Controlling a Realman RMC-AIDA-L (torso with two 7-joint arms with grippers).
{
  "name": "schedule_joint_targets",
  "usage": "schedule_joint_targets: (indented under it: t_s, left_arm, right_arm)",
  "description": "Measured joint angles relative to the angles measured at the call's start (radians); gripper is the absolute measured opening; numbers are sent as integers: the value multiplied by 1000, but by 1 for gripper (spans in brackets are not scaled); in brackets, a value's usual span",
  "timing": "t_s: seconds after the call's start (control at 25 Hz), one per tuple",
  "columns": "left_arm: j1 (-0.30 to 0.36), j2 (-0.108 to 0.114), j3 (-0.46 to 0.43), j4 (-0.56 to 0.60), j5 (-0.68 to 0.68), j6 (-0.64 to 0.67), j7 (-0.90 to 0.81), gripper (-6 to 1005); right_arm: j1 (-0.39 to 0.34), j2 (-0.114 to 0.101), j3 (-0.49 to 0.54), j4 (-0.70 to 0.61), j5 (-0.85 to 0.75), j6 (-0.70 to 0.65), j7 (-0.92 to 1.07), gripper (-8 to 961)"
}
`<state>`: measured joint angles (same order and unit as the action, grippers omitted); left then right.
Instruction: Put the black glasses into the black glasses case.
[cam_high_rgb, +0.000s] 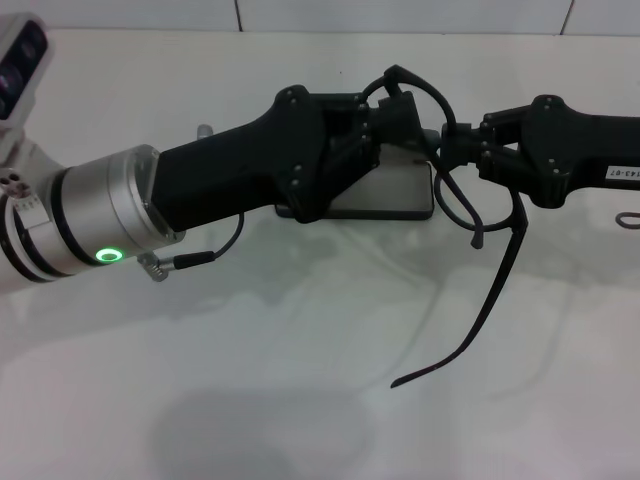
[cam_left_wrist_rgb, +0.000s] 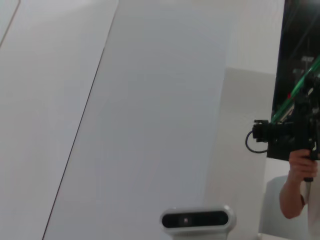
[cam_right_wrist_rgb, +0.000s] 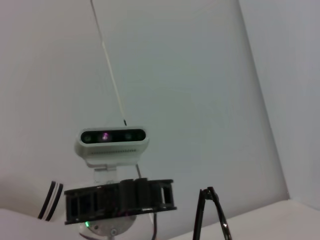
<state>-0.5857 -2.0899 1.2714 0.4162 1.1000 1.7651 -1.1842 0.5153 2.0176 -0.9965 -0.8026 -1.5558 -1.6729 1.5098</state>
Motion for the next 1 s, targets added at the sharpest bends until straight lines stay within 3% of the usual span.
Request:
schedule_joint_targets:
  t_s: [0.28, 0.6, 1.0]
  left_arm:
    - [3, 1, 0, -4, -2, 1, 0, 43]
    - [5, 2, 1, -11, 0, -6, -1, 43]
    - [-30, -3, 78, -11, 19, 13, -5, 43]
  right_arm:
    - [-21, -1, 26, 5, 97, -48, -60, 69]
    - [-41, -4, 172, 9, 264, -223, -141, 69]
    - [30, -2, 191, 52, 325, -236, -258, 69]
